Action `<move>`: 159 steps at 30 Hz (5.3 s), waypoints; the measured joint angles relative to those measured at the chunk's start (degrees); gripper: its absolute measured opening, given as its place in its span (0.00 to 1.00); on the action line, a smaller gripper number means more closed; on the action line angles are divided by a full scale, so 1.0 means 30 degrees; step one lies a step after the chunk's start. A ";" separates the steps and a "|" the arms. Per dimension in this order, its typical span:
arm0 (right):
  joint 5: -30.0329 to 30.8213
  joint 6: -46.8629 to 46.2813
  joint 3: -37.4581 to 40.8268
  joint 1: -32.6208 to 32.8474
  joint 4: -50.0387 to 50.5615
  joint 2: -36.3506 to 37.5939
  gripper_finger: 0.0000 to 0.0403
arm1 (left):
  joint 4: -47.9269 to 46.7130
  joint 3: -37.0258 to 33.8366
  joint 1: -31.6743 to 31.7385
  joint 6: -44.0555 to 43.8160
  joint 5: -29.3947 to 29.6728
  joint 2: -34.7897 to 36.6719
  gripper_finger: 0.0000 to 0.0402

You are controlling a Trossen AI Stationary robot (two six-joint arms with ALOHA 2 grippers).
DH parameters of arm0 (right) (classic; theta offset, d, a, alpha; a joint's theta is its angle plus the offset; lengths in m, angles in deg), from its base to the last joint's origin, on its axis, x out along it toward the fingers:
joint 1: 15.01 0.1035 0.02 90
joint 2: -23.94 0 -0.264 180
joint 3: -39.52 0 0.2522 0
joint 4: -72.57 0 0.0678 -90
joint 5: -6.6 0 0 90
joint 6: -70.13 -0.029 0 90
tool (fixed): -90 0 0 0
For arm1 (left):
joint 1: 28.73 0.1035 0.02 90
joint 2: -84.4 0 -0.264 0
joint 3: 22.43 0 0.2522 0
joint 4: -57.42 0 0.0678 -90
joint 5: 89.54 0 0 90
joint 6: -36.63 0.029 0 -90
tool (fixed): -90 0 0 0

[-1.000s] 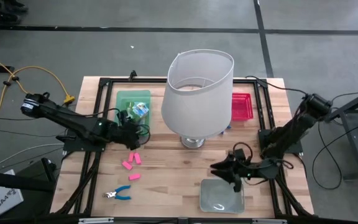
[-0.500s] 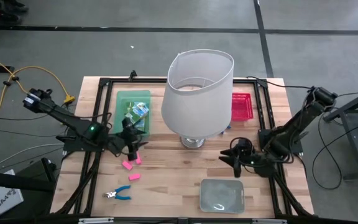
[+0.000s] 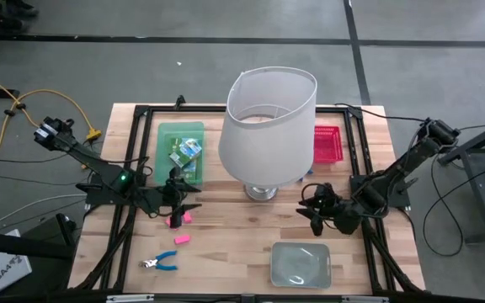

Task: Pick & Place School Supplies
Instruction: Put the blue hole puncher into the gray bin

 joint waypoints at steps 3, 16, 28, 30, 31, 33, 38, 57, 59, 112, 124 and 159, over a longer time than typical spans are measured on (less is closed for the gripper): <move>-0.0047 -0.0269 0.0000 -0.0424 0.1242 0.0000 0.35 | 0.0091 0.0000 -0.0316 -0.0008 0.0029 -0.0008 0.51; -0.1537 0.1774 0.0000 -0.3477 0.5214 -0.0898 0.35 | 0.0909 0.0000 -0.0378 -0.0066 0.0044 -0.0008 0.51; 0.1878 0.3534 0.0000 -0.4454 0.5492 -0.5356 0.35 | 0.0886 0.0000 -0.0378 -0.0066 0.0081 -0.0008 0.51; 0.2146 0.2968 0.0213 -0.4454 0.5343 -0.5851 0.35 | 0.0882 0.0000 -0.0378 -0.0066 0.0081 -0.0008 0.51; 0.2107 0.2644 0.0415 -0.4451 0.5215 -0.6034 0.35 | 0.0882 0.0000 -0.0378 -0.0063 0.0081 -0.0008 0.51; 0.1997 0.2027 0.0941 -0.4447 0.4568 -0.6200 0.35 | 0.0888 0.0000 -0.0378 -0.0058 0.0081 -0.0008 0.51; 0.2012 0.1963 0.2589 -0.4430 0.1553 -0.6186 0.35 | 0.0887 0.0000 -0.0378 -0.0058 0.0081 -0.0008 0.51; 0.3017 0.2050 0.5807 -0.5484 -0.3755 -0.6171 0.35 | 0.0962 0.0000 -0.0371 -0.0051 0.0081 -0.0008 0.51; 0.3006 0.2309 0.5807 -0.5640 -0.3821 -0.6171 0.35 | 0.0962 0.0000 -0.0374 -0.0051 0.0081 -0.0008 0.51; 0.0607 0.5922 0.5785 -0.8942 -0.9637 -0.9260 0.15 | 0.0940 0.0000 -0.0371 -0.0051 0.0073 -0.0015 0.51; 0.1151 0.5818 0.5799 -0.8913 -0.9712 -0.9289 0.11 | 0.0943 0.0000 -0.0371 -0.0051 0.0066 -0.0015 0.51; -0.1938 0.5319 0.5836 -0.2493 -0.3759 0.4604 0.10 | 0.0959 -0.0007 -0.0371 -0.0051 0.0066 -0.0015 0.51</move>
